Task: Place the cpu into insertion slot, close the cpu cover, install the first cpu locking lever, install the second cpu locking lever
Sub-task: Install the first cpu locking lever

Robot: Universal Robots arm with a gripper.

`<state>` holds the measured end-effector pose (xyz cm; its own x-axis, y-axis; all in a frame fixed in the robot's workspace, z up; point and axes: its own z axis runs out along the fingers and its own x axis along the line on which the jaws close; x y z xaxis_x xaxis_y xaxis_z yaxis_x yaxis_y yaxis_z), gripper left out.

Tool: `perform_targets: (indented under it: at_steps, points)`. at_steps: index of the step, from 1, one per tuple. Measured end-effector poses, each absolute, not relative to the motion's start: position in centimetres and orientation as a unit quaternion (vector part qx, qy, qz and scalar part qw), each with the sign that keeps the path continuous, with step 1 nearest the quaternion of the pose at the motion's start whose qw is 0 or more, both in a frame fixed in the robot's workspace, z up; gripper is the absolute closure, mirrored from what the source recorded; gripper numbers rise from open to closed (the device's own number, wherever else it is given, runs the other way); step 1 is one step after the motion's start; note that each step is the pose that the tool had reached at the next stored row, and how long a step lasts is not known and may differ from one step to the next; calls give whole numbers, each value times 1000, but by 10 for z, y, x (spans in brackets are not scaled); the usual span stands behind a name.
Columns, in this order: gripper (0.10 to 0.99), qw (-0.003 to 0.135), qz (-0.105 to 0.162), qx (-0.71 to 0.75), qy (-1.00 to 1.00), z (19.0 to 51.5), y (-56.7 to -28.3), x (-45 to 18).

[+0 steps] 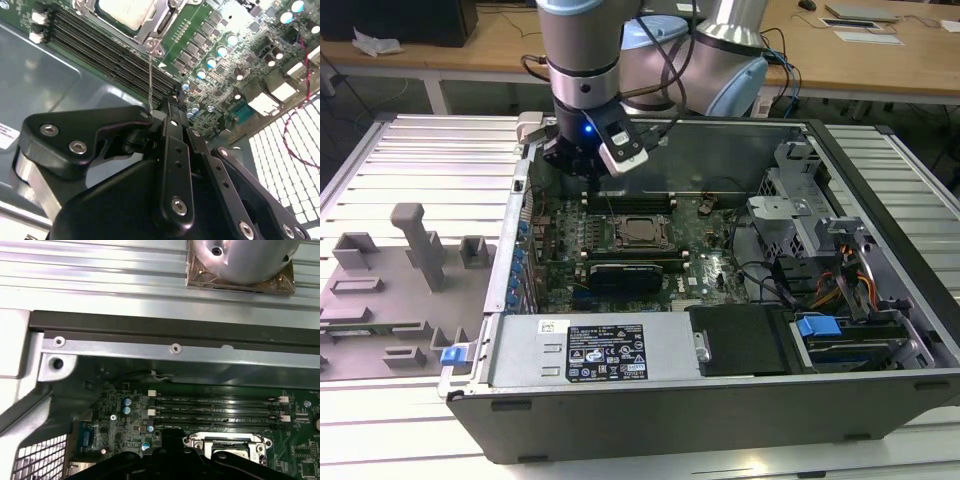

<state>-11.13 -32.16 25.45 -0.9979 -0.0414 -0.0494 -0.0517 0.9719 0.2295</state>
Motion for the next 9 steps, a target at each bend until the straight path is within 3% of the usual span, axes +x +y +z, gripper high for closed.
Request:
perform_targets:
  at_steps: [9]
  points:
    - [980,22,118,-23,993,253,-322,-84]
